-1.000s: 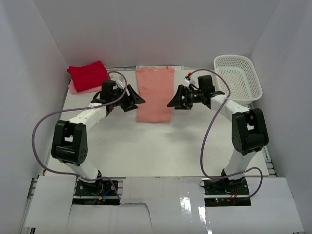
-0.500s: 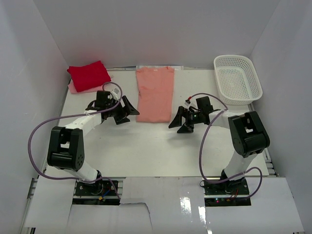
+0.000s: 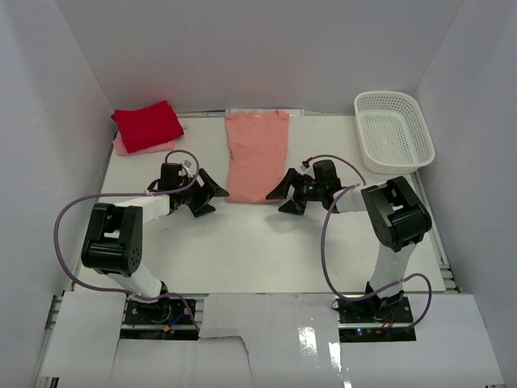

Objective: Fold and stack the t-shirts
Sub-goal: Grab one side of the 2/3 rectangular tshirt with both arms

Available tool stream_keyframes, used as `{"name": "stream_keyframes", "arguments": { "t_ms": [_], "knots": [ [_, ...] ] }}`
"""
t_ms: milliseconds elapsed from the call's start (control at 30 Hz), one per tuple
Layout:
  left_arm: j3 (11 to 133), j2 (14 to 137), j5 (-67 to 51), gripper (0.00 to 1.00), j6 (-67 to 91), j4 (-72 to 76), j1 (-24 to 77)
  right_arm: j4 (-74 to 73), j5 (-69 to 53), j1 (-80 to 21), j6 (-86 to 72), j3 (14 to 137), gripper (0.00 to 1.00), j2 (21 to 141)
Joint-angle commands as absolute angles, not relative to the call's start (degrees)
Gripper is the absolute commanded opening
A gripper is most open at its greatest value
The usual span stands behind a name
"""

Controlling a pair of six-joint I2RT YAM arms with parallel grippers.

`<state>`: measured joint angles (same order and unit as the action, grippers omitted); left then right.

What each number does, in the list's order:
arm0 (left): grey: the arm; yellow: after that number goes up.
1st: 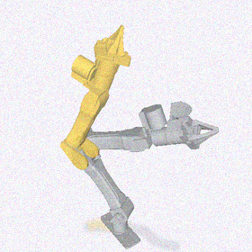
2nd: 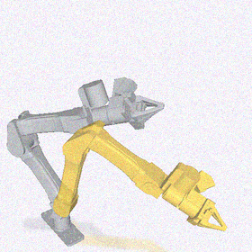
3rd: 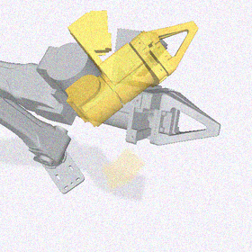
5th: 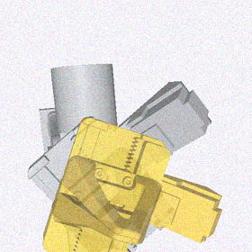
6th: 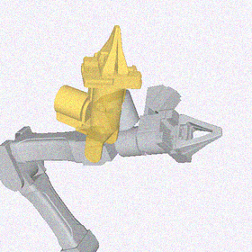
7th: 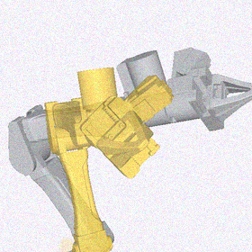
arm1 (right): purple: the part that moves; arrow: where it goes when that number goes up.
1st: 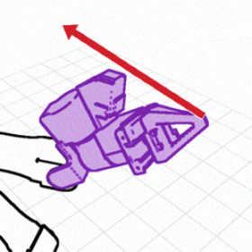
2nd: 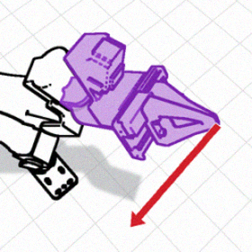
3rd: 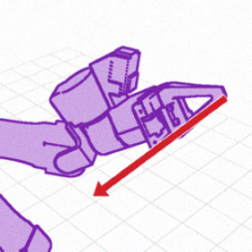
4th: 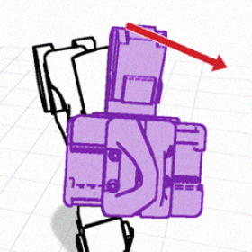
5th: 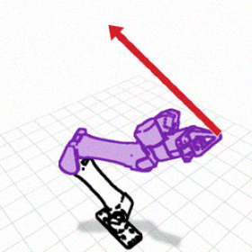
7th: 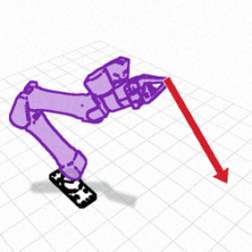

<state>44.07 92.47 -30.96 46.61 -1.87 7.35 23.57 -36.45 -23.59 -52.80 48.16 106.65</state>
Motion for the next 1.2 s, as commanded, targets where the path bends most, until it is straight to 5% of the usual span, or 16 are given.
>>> {"name": "stream_keyframes", "arguments": {
  "t_ms": [0, 333, 533, 833, 1167],
  "knots": [
    [43.24, 92.28, -26.38, 0.89, 49.48, 1.41, 7.21, 25.31, -29.71, -24.78, -55.1, 51.15, 0.89, 109.77],
    [43.24, 94.74, -24.34, 0.89, 52.38, 3.78, 7.21, 26.98, -20.39, -25.31, -56.51, 50.28, 0.86, 110.92],
    [43.24, 96.06, -24.7, 0.88, 52.56, 5.18, 7.21, 27.07, -19.86, -25.31, -55.99, 50.18, 0.59, 111.18],
    [43.24, 97.47, -25.14, 0.88, 52.82, 6.41, 7.29, 23.56, -17.84, -25.14, -54.23, 49.05, 0.79, 109.16],
    [44.21, 97.82, -24.52, 0.88, 52.82, 6.5, 7.65, 19.87, -16.35, -24.52, -54.05, 46.41, 0.8, 106.26]
  ]
}}
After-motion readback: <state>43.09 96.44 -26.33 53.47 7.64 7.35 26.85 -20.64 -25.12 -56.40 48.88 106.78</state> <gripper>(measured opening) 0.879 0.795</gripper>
